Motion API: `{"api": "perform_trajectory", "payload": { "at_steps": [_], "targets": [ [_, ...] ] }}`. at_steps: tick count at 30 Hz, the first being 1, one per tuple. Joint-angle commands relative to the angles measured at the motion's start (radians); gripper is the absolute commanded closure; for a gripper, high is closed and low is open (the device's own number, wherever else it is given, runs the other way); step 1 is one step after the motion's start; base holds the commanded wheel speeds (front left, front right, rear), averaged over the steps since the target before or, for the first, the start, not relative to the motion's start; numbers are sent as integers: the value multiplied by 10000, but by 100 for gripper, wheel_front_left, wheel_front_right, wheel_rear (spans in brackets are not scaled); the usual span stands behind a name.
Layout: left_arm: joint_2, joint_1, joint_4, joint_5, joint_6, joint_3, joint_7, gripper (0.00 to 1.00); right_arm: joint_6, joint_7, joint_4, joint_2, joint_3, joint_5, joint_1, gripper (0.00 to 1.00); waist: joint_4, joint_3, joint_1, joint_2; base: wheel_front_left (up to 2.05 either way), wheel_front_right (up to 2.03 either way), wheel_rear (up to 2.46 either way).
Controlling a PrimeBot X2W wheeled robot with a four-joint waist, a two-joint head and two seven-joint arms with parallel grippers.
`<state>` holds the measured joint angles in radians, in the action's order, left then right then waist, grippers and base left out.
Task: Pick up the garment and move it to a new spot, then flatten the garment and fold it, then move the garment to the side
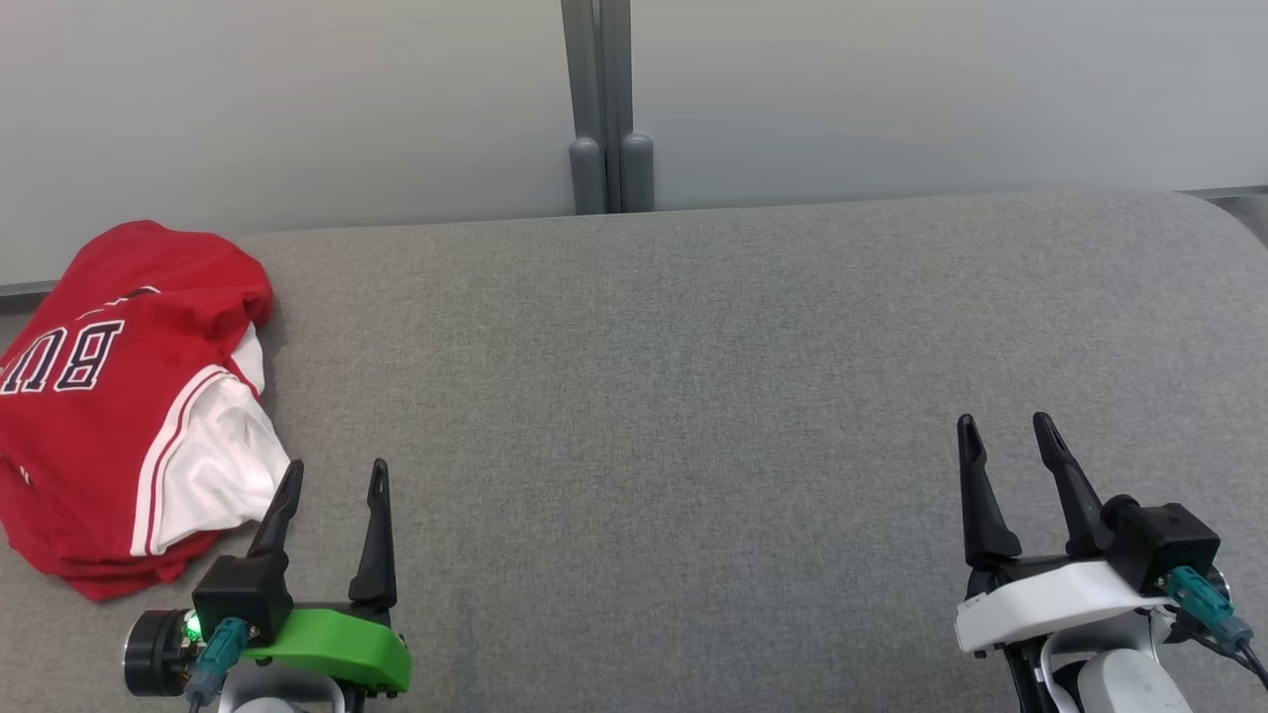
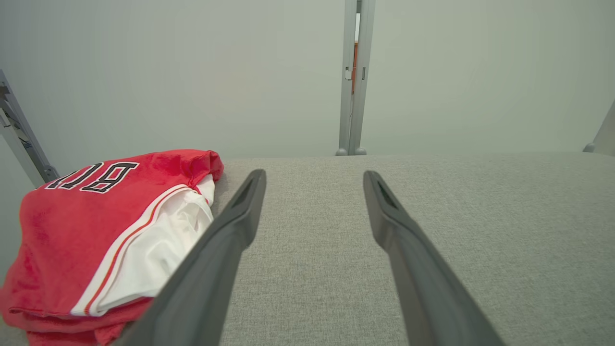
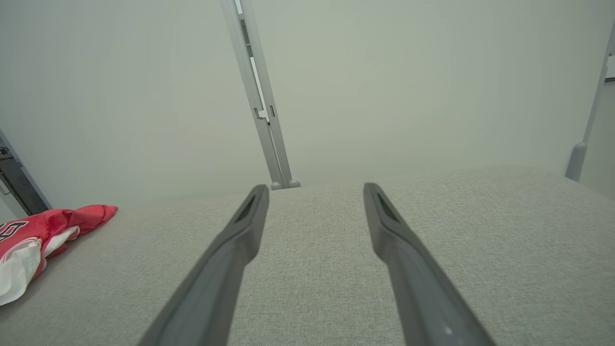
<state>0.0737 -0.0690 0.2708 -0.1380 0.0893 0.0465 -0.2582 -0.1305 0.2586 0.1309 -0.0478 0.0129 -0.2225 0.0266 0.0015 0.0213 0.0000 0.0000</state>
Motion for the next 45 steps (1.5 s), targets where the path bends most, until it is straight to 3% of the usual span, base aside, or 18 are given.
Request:
{"api": "perform_trajectory", "payload": {
  "at_steps": [1,45],
  "targets": [
    [46,-135,52,40,62,-27,-90,0,-4,97,54,-43,-30,133,-102,0,-5,16,0,0,0,0,0],
    [355,-198,335,-452,-269,166,-37,0,-2,75,626,-42,-25,-474,-33,0,145,63,0,0,0,0,0]
  ]
}}
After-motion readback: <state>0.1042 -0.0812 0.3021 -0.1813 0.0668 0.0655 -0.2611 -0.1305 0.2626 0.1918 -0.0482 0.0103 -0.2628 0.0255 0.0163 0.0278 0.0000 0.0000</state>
